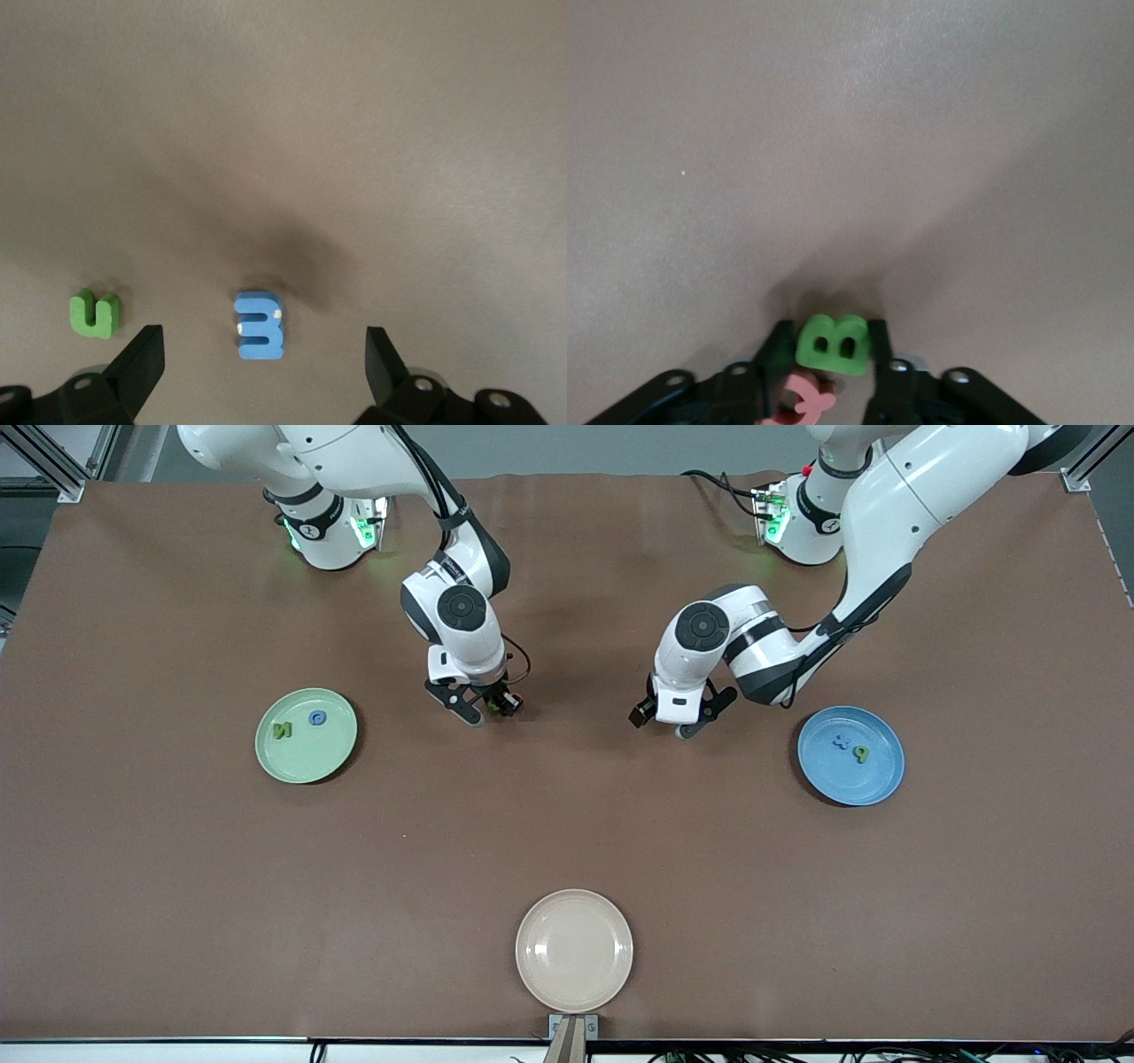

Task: Sort upper and lower case letters into plates

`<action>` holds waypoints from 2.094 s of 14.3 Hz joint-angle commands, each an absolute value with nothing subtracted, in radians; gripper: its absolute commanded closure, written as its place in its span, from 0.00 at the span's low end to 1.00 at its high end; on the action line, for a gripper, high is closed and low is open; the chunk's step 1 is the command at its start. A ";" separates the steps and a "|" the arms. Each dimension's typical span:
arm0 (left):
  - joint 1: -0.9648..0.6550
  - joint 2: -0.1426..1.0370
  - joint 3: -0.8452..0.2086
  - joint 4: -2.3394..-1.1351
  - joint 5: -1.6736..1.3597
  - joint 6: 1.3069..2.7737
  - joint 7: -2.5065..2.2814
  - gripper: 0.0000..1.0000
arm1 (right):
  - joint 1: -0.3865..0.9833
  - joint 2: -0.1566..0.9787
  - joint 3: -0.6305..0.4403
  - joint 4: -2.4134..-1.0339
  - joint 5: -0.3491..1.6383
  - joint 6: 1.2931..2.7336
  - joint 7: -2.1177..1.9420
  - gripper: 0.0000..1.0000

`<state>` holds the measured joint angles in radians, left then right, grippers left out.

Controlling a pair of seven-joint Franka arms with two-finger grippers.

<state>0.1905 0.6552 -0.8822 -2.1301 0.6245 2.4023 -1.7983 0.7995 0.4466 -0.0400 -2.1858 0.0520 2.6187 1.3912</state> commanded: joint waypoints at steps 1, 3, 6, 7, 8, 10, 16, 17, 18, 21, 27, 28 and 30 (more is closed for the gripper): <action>0.132 0.666 -0.833 -2.117 0.627 2.395 -1.825 0.00 | 0.818 0.462 -0.049 -2.189 0.049 2.611 1.413 0.91; 0.129 0.676 -0.830 -2.120 0.627 2.395 -1.833 0.01 | 0.808 0.448 -0.057 -2.187 0.043 2.593 1.390 1.00; 0.129 0.680 -0.830 -2.117 0.629 2.401 -1.893 0.24 | 0.779 0.368 -0.129 -2.192 0.034 2.452 1.190 1.00; 0.129 0.681 -0.830 -2.117 0.629 2.410 -1.893 0.32 | 0.758 0.341 -0.139 -2.201 0.034 2.435 1.127 1.00; 0.129 0.686 -0.828 -2.117 0.629 2.410 -1.893 0.37 | 0.726 0.310 -0.144 -2.223 0.034 2.424 1.058 1.00; 0.129 0.690 -0.828 -2.117 0.629 2.411 -1.894 0.40 | 0.652 0.250 -0.144 -2.279 0.031 2.424 0.927 1.00; 0.117 0.696 -0.821 -2.114 0.629 2.430 -1.901 0.47 | 0.441 0.190 -0.144 -2.361 -0.026 2.447 0.636 1.00; 0.104 0.698 -0.810 -2.115 0.630 2.440 -1.901 0.51 | 0.413 0.189 -0.144 -2.373 -0.026 2.456 0.588 1.00; 0.091 0.696 -0.793 -2.115 0.630 2.447 -1.902 0.53 | 0.394 0.189 -0.143 -2.388 -0.026 2.479 0.559 1.00; 0.061 0.696 -0.762 -2.114 0.635 2.473 -1.957 0.61 | 0.310 0.195 -0.143 -2.460 -0.026 2.606 0.421 1.00; 0.077 0.667 -0.761 -2.103 0.655 2.473 -1.956 0.85 | 0.278 0.213 -0.141 -2.511 -0.026 2.703 0.371 0.99; 0.080 0.651 -0.764 -2.099 0.655 2.471 -1.954 0.85 | 0.278 0.213 -0.141 -2.510 -0.026 2.700 0.370 0.94; 0.093 0.600 -0.765 -2.097 0.643 2.468 -1.948 0.87 | 0.278 0.212 -0.141 -2.505 -0.026 2.689 0.358 0.02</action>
<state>0.0892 0.6599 -0.7755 -2.0992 0.6344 2.4624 -1.9443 0.2922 0.2261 -0.1518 -2.4870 -0.0085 2.6803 0.3700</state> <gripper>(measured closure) 0.700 0.581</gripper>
